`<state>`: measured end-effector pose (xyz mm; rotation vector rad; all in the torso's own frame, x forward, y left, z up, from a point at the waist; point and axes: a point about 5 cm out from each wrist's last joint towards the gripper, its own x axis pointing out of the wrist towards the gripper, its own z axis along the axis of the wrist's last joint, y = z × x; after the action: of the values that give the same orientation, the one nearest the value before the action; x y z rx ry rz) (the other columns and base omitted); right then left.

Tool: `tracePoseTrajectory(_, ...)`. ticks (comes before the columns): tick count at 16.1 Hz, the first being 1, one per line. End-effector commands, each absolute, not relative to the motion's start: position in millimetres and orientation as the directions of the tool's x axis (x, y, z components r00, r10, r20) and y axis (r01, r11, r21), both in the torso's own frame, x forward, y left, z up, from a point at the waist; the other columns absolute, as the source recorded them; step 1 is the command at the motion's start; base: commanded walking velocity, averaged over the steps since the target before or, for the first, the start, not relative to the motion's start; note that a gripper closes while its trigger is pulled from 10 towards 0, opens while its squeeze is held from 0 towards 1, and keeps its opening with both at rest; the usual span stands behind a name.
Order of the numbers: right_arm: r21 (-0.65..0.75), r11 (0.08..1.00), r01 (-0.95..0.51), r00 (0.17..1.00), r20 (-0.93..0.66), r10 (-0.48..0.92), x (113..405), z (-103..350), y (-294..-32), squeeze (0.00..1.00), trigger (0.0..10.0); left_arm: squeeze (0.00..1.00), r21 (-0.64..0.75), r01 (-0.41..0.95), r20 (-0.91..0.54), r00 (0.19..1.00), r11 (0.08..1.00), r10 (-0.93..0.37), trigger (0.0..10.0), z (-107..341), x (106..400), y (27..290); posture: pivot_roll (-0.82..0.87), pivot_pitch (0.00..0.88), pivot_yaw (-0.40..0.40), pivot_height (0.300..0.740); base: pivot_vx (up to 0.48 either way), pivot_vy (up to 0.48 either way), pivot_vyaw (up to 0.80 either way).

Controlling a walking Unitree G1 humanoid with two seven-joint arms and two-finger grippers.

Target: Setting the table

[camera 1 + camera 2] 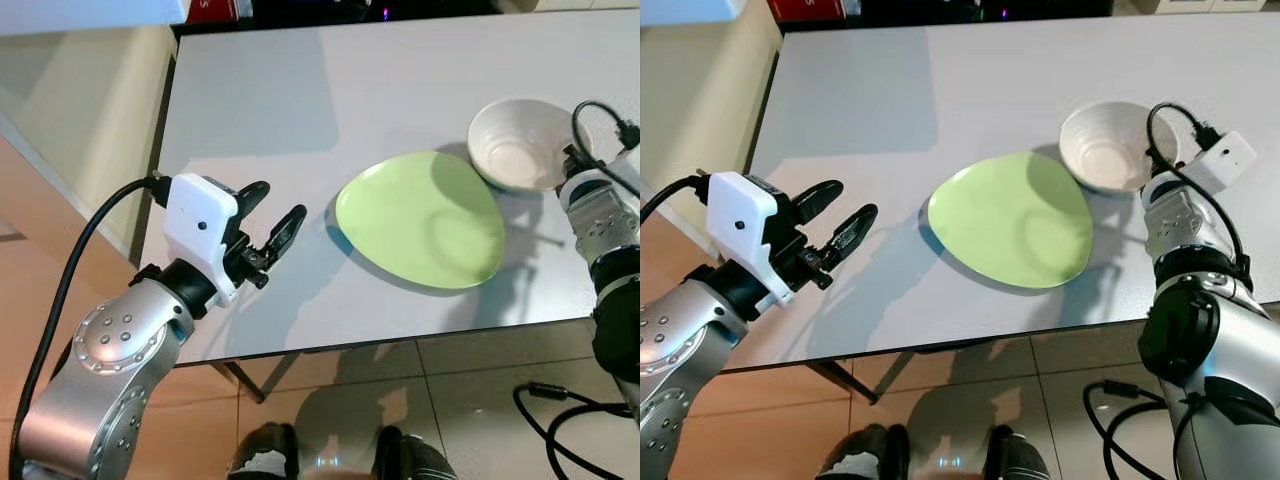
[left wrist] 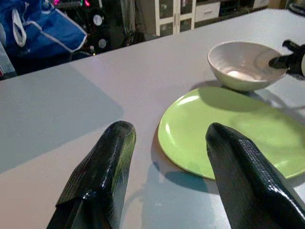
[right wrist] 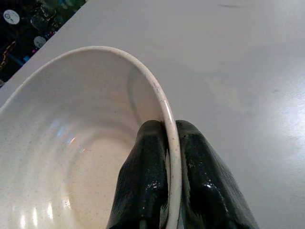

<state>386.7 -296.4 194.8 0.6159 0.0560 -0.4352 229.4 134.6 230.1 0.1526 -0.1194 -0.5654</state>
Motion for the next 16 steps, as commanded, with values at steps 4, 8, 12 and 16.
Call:
tracePoseTrajectory(4, 0.555, 0.720, 0.416, 0.905, -0.173, -0.390, 388, 205, -300, 0.00, 10.0, 0.00, 0.162, 0.572, 0.055, 0.809, 0.804, -0.586, 10.0, 233, 223, 129, 0.28, 0.244, 0.027, 0.740, 0.000, 0.000, 0.00)
tracePoseTrajectory(8, 0.548, 0.735, 0.398, 0.914, -0.166, -0.371, 390, 208, -298, 0.33, 10.0, 0.00, 0.157, 0.570, 0.053, 0.810, 0.806, -0.584, 10.0, 233, 225, 127, 0.28, 0.239, 0.029, 0.740, 0.000, 0.000, 0.00)
tracePoseTrajectory(12, 0.552, 0.734, 0.396, 0.915, -0.166, -0.368, 390, 209, -298, 1.00, 10.0, 0.00, 0.155, 0.565, 0.047, 0.815, 0.810, -0.577, 10.0, 232, 228, 127, 0.27, 0.231, 0.031, 0.740, 0.000, 0.000, 0.00)
tracePoseTrajectory(16, 0.566, 0.738, 0.367, 0.926, -0.146, -0.349, 390, 213, -299, 1.00, 10.0, 0.00, 0.156, 0.561, 0.052, 0.818, 0.813, -0.573, 10.0, 232, 231, 127, 0.26, 0.219, 0.026, 0.740, 0.000, 0.000, 0.00)
